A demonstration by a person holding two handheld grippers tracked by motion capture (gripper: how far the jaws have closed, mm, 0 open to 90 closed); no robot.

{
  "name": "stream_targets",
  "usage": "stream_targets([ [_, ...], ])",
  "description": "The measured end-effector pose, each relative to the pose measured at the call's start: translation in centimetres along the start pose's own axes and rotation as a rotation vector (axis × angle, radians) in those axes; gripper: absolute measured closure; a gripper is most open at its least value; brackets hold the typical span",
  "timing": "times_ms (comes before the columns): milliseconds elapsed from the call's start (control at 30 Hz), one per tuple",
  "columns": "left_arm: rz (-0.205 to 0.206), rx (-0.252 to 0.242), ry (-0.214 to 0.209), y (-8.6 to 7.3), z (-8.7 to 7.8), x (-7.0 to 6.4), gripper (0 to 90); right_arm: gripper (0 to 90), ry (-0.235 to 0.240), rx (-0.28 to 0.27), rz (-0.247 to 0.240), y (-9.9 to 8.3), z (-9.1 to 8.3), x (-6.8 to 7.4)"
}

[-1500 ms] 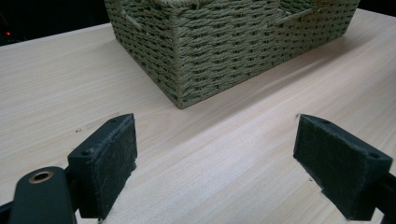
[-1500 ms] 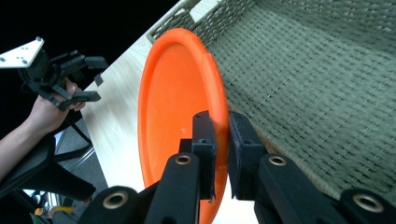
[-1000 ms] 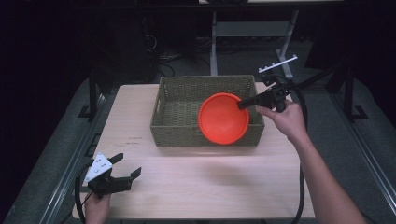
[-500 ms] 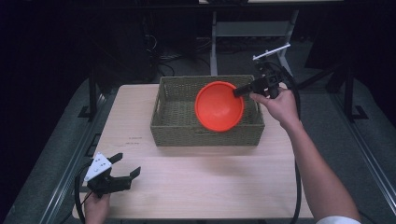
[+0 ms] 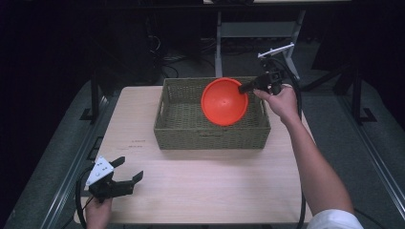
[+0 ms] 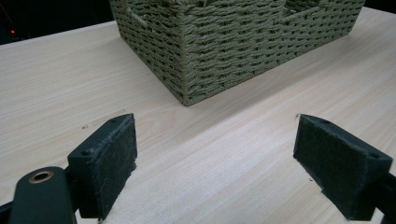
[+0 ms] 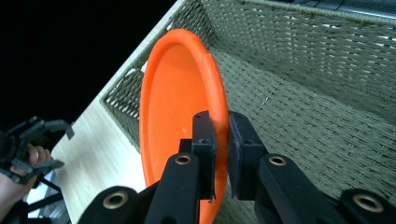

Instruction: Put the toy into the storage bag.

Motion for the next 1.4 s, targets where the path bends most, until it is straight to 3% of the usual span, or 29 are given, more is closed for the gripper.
stream_targets([
  [467,0.008,0.003,-0.002,0.0,0.0,0.0,12.8,82.3,-0.063,-0.030,0.060,0.8,1.2,-2.6],
  [900,0.009,0.008,-0.003,-0.1,0.1,0.0,12.8,82.2,-0.174,0.038,0.065,0.7,4.2,-4.8],
  [1400,0.003,0.003,-0.003,0.0,0.2,0.0,12.8,82.1,-0.207,0.105,0.074,-0.3,7.5,-6.1],
])
Point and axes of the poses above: each handheld gripper's, and its own axes: z roughly forward along the jaws, y roughly out of its top, x roughly to its left, the point moved 10 cm from there along z, roughly forward along the jaws, and after that the axes turned 1 degree about -x, right-handed, at the moved point
